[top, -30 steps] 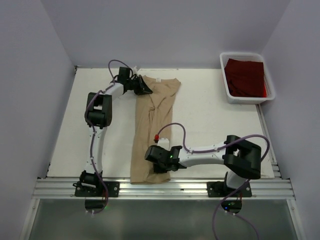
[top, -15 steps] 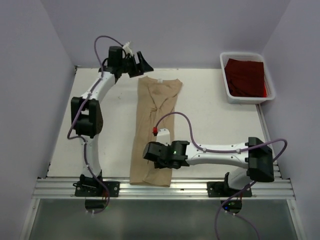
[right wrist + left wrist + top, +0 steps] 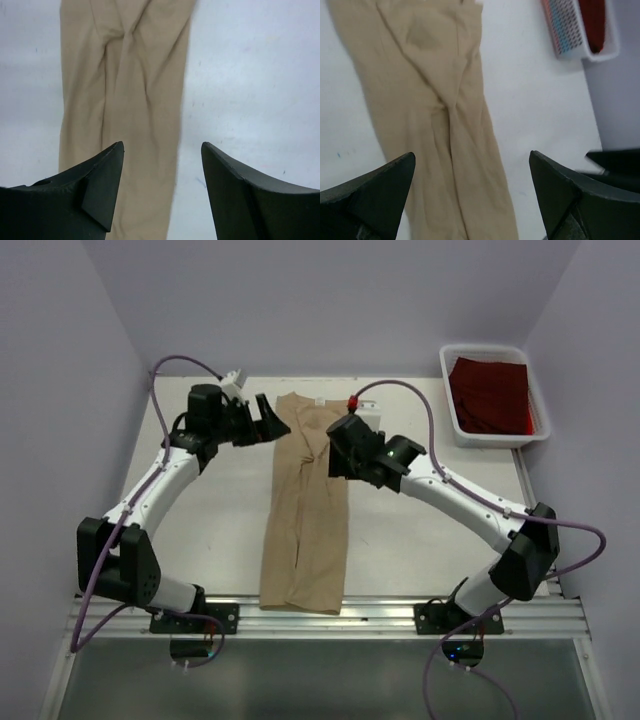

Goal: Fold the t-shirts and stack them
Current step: Fold the tshirt

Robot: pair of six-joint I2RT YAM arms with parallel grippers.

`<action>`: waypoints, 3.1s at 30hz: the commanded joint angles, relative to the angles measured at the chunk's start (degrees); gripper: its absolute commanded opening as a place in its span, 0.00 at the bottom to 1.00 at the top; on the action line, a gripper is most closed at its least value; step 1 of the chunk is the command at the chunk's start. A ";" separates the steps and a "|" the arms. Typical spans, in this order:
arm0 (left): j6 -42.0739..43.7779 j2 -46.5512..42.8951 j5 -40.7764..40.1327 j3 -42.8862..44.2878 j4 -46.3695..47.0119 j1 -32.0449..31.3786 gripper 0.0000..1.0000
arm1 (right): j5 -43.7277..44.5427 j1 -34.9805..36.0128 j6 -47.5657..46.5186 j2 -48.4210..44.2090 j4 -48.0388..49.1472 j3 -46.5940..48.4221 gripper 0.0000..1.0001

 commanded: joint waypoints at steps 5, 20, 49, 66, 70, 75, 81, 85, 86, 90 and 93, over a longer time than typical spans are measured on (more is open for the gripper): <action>1.83 -5.74 -3.43 -15.32 -5.28 -8.28 1.00 | -11.35 -10.20 -15.58 15.24 3.04 20.60 0.65; -10.20 -23.51 -11.43 -34.24 -7.75 -18.65 0.98 | -33.34 -24.45 -12.42 46.97 3.55 50.15 0.41; -15.84 -16.04 -15.03 -39.35 -1.59 -29.47 0.96 | -30.45 -27.18 -8.55 47.61 6.63 41.98 0.37; -15.66 -15.60 -15.56 -39.79 -1.94 -29.47 0.96 | -30.37 -27.09 -8.47 46.81 6.72 40.05 0.37; -15.66 -15.77 -15.56 -39.87 -2.03 -29.47 0.96 | -29.75 -27.18 -8.73 47.08 6.54 39.70 0.37; -15.66 -15.95 -15.65 -39.87 -2.20 -29.47 0.96 | -29.13 -27.18 -8.90 47.43 6.37 39.35 0.37; -15.66 -16.39 -15.73 -40.05 -2.55 -29.47 0.96 | -29.22 -27.18 -8.82 48.74 7.07 38.29 0.37; -15.66 -17.09 -16.00 -40.40 -2.91 -29.47 0.96 | -30.36 -27.09 -7.85 49.89 7.95 38.03 0.37; -15.57 -17.18 -16.08 -40.40 -2.99 -29.47 0.96 | -30.36 -27.18 -7.76 50.06 8.12 38.11 0.37; -15.66 -17.62 -16.09 -40.49 -3.26 -29.56 0.96 | -30.36 -27.09 -7.50 50.07 8.91 37.33 0.37; -15.66 -17.62 -16.09 -40.49 -3.26 -29.47 0.96 | -30.45 -27.18 -7.59 49.98 9.18 36.97 0.36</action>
